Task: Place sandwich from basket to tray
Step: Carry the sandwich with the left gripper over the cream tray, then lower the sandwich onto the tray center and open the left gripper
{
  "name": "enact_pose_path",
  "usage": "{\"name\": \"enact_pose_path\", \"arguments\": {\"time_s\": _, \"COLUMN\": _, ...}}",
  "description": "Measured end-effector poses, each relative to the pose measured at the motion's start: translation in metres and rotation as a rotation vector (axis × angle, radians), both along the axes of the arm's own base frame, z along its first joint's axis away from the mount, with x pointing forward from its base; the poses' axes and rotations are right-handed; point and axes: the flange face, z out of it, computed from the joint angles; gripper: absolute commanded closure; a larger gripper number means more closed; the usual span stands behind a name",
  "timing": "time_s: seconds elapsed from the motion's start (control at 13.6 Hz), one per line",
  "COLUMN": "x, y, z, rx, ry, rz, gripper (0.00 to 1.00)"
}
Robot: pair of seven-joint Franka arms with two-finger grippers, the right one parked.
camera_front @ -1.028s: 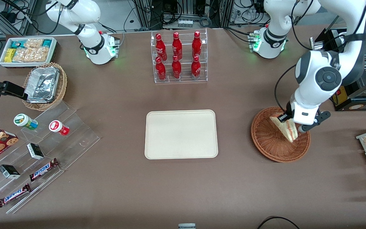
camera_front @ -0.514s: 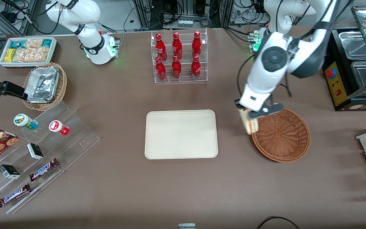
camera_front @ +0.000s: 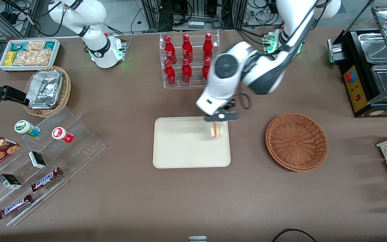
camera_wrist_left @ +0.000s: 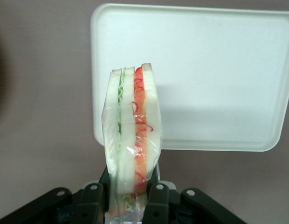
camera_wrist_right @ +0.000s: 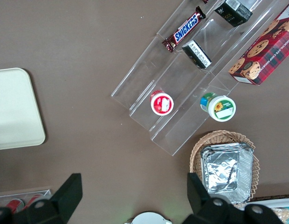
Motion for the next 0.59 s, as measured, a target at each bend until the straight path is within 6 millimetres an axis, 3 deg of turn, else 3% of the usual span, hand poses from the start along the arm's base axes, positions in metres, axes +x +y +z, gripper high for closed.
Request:
{"name": "enact_pose_path", "arguments": {"time_s": 0.29, "x": -0.002, "y": -0.051, "z": -0.062, "rx": -0.027, "ry": -0.065, "rz": -0.058, "gripper": 0.68}}
{"name": "enact_pose_path", "arguments": {"time_s": 0.44, "x": 0.001, "y": -0.062, "z": -0.094, "rx": -0.020, "ry": -0.072, "rz": -0.073, "gripper": 0.68}}
{"name": "enact_pose_path", "arguments": {"time_s": 0.59, "x": 0.015, "y": -0.066, "z": -0.107, "rx": -0.031, "ry": -0.072, "rz": -0.059, "gripper": 0.68}}
